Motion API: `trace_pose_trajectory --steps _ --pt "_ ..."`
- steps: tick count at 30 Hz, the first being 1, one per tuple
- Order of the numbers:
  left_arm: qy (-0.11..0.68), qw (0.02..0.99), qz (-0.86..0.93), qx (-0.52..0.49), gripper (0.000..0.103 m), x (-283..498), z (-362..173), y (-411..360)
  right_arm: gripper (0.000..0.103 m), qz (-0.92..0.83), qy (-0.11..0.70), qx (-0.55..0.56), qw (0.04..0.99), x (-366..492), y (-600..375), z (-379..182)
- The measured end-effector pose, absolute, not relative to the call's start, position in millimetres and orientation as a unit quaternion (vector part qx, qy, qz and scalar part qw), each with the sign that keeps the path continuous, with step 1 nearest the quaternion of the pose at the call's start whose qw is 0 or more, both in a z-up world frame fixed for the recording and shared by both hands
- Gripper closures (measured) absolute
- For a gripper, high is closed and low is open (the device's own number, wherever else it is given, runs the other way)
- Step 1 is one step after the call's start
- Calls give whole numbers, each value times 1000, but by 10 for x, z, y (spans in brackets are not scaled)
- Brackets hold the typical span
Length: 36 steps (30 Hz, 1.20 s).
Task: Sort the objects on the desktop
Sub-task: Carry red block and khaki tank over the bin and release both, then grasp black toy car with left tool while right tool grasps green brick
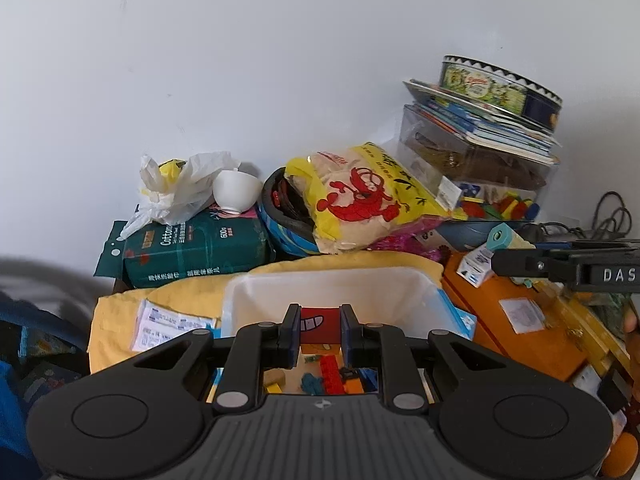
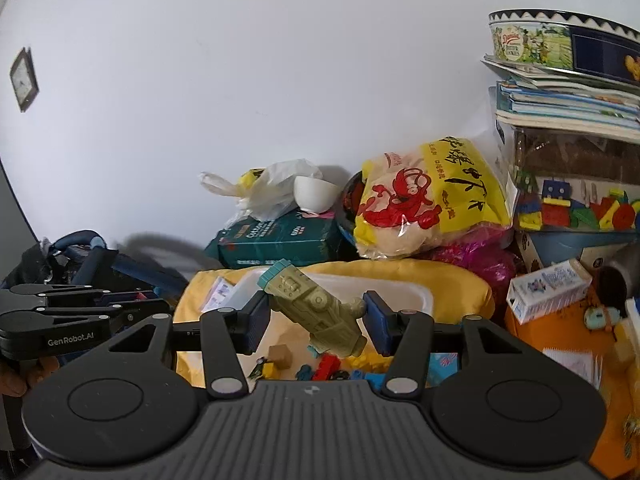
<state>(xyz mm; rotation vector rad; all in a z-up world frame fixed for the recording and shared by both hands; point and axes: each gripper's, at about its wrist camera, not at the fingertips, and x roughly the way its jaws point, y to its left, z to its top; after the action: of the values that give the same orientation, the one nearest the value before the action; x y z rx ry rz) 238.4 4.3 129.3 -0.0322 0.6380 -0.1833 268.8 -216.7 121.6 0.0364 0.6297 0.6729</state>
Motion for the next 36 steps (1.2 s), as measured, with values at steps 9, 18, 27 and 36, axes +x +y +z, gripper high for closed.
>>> trace_pose_trajectory --steps 9,18,27,36 --pt "349 934 -78 2 81 2943 1346 20 49 317 350 -26 881 3133 -1881 1203" --pt "392 918 -61 15 78 3282 1211 -6 48 295 415 -75 857 3525 -1634 984" --pt "398 916 -44 -1 40 3035 922 181 28 285 415 -77 861 3507 -1702 845" --pt "422 905 -52 32 40 2164 -126 352 28 343 394 -58 851 2434 -1877 196"
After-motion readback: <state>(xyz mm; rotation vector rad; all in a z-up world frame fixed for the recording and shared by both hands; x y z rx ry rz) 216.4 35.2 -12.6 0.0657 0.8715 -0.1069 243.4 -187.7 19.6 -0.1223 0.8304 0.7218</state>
